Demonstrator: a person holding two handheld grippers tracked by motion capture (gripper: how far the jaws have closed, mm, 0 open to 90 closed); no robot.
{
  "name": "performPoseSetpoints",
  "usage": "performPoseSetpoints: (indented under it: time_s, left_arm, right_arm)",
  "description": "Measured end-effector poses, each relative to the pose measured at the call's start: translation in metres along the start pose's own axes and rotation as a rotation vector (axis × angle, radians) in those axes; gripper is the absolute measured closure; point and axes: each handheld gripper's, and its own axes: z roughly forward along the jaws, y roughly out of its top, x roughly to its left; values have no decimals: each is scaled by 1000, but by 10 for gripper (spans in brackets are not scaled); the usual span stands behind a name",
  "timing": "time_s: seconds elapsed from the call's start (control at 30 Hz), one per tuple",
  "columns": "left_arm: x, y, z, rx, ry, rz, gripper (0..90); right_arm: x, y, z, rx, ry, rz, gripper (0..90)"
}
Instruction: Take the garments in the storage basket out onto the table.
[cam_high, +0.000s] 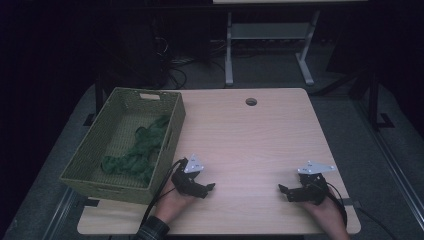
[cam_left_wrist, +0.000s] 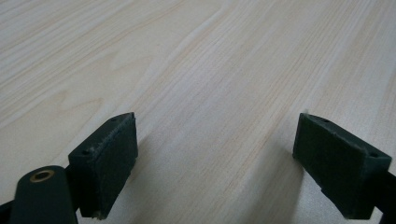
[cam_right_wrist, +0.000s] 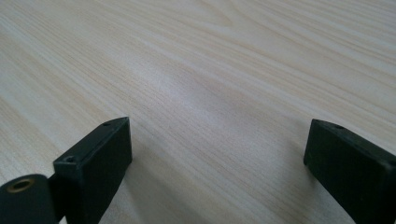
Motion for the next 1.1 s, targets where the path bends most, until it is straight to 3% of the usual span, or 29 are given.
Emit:
performPoseSetpoints:
  time_s: [0.5, 1.1]
  left_arm:
    - [3, 1, 1, -3, -14, 16, 129]
    - [5, 17, -15, -6, -45, 4, 133]
  right_arm:
    - [0, 0, 0, 1, 0, -2, 72]
    - [0, 0, 0, 1, 0, -2, 72]
